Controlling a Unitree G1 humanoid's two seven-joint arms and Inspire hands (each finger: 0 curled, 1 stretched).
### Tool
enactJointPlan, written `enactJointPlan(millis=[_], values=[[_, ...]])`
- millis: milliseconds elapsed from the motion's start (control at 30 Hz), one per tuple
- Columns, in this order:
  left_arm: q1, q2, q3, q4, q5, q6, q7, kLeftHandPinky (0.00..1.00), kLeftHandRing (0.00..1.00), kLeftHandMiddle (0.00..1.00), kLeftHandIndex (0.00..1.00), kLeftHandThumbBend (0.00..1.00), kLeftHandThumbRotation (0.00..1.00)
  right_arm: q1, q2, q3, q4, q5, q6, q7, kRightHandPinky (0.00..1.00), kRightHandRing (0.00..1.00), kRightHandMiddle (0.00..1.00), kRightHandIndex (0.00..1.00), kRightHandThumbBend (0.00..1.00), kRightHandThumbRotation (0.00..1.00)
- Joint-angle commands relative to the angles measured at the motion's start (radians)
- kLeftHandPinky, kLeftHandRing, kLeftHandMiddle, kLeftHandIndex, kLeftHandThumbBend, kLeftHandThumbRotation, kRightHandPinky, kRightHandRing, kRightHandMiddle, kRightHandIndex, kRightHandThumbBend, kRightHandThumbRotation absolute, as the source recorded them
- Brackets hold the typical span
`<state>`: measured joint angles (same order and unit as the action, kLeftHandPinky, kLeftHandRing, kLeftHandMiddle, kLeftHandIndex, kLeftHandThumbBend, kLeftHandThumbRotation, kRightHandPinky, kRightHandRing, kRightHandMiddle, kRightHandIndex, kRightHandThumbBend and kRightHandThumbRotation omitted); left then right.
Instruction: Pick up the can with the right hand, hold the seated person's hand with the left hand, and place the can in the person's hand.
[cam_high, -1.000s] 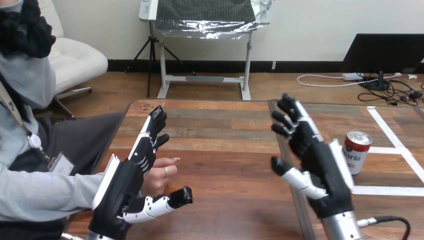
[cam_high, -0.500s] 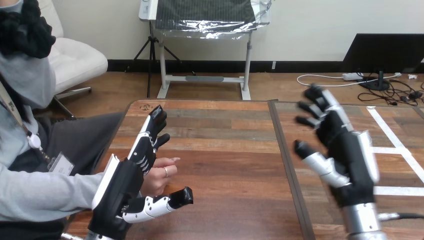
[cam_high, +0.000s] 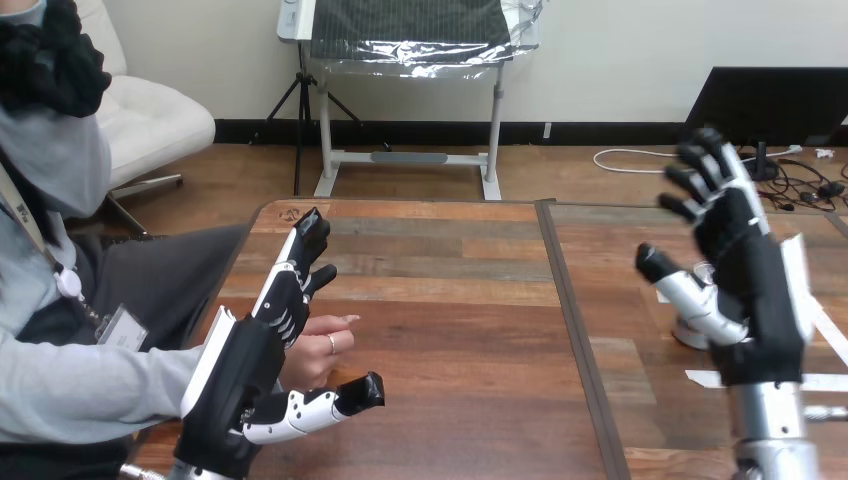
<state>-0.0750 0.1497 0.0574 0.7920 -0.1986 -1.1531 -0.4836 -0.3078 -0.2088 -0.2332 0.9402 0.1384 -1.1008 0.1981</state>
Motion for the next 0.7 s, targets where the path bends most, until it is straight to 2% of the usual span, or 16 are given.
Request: enactJointPlan(millis=[0, 100, 200, 600, 667], values=[[-0.073, 0.012, 0.013, -0.003, 0.000, -0.015, 0.010, 0.92, 0.99, 1.00, 1.00, 1.00, 0.46, -0.098, -0.026, -0.012, -0.025, -0.026, -0.013, -0.038, 0.84, 0.89, 0.91, 0.93, 1.00, 0.54], [-0.075, 0.012, 0.014, -0.002, 0.007, -0.018, 0.016, 0.92, 0.99, 1.00, 1.00, 1.00, 0.47, -0.105, -0.029, -0.019, -0.022, -0.032, -0.002, -0.064, 0.85, 0.89, 0.91, 0.93, 1.00, 0.52], [-0.077, 0.012, 0.012, 0.000, -0.005, -0.016, 0.007, 0.92, 0.98, 1.00, 1.00, 1.00, 0.47, -0.119, -0.037, -0.021, -0.007, -0.016, 0.000, -0.054, 0.86, 0.90, 0.93, 0.93, 1.00, 0.51], [-0.079, 0.013, 0.011, -0.003, -0.010, -0.014, 0.001, 0.92, 0.99, 1.00, 1.00, 1.00, 0.46, -0.158, -0.074, -0.035, 0.052, -0.068, 0.021, -0.150, 0.89, 0.91, 0.93, 0.93, 1.00, 0.49], [-0.077, 0.012, 0.009, -0.008, -0.016, -0.006, -0.003, 0.93, 0.99, 1.00, 1.00, 1.00, 0.46, -0.165, -0.079, -0.037, 0.064, -0.059, 0.026, -0.144, 0.90, 0.92, 0.93, 0.94, 1.00, 0.48]])
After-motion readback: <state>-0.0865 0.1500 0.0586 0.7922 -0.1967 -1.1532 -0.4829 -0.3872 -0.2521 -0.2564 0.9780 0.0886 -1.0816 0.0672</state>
